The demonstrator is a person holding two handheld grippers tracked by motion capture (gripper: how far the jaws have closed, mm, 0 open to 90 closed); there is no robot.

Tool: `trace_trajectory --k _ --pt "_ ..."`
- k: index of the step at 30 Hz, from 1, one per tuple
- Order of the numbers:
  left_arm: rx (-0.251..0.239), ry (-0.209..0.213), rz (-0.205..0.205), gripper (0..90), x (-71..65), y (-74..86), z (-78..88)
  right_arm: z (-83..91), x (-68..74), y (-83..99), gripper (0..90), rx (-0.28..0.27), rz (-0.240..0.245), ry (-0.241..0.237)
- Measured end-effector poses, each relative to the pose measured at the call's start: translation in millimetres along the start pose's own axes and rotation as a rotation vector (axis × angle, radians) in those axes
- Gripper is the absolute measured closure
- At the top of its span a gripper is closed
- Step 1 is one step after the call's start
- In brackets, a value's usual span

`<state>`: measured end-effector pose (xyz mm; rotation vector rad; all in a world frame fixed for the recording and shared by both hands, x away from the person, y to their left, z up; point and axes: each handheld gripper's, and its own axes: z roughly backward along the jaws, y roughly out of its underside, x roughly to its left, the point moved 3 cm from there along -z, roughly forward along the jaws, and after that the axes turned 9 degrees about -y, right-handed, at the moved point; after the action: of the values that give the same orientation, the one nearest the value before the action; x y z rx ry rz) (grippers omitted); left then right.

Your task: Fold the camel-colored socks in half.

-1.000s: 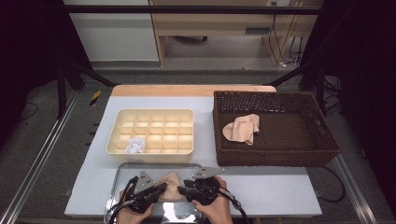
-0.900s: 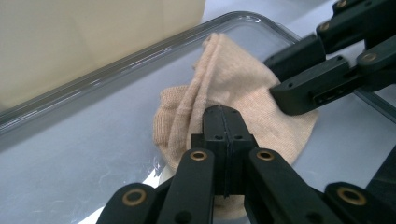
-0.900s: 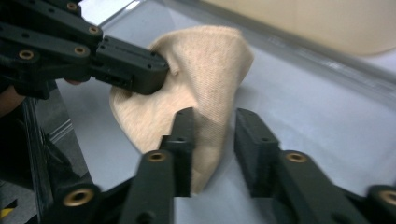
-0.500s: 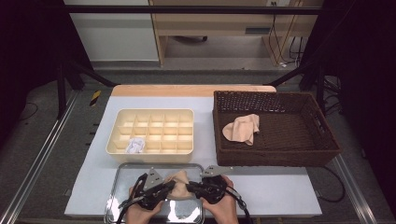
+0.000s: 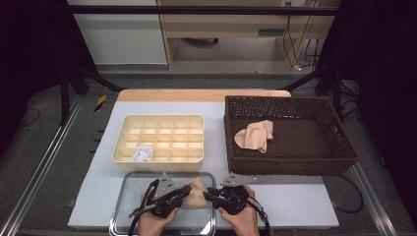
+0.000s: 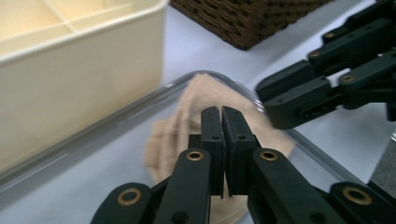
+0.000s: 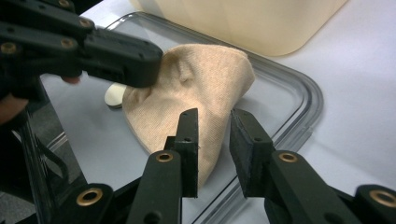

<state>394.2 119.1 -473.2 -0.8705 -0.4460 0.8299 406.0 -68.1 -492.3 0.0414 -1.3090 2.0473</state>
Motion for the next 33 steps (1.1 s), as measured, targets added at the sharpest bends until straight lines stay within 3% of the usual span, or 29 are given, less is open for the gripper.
trace_trajectory --k 4,12,17,22,25,30,33 --pt "0.044 -0.019 -0.03 88.2 -7.7 6.8 -15.0 -5.6 -1.8 3.8 73.4 0.01 -0.012 0.001" --pt "0.047 -0.037 0.0 89.0 -2.9 10.6 -12.8 -12.5 -3.8 5.8 84.8 0.015 -0.037 -0.017" --pt "0.052 -0.045 0.01 89.1 1.2 12.0 -10.9 -7.9 1.2 -0.9 85.7 -0.01 -0.012 -0.027" --pt "0.06 -0.038 0.014 89.3 -3.1 13.7 -16.6 -5.8 11.3 -8.8 86.8 -0.055 0.015 -0.086" --pt "0.063 -0.028 0.03 89.3 -2.4 13.0 -17.3 -7.8 15.8 -11.8 86.9 -0.049 0.042 -0.101" --pt "0.049 0.001 0.068 89.3 6.0 10.5 -7.3 -7.5 15.9 -12.6 86.9 -0.048 0.046 -0.107" --pt "0.016 -0.021 0.071 88.7 16.3 8.2 7.7 -7.4 14.8 -12.3 86.8 -0.047 0.039 -0.097"
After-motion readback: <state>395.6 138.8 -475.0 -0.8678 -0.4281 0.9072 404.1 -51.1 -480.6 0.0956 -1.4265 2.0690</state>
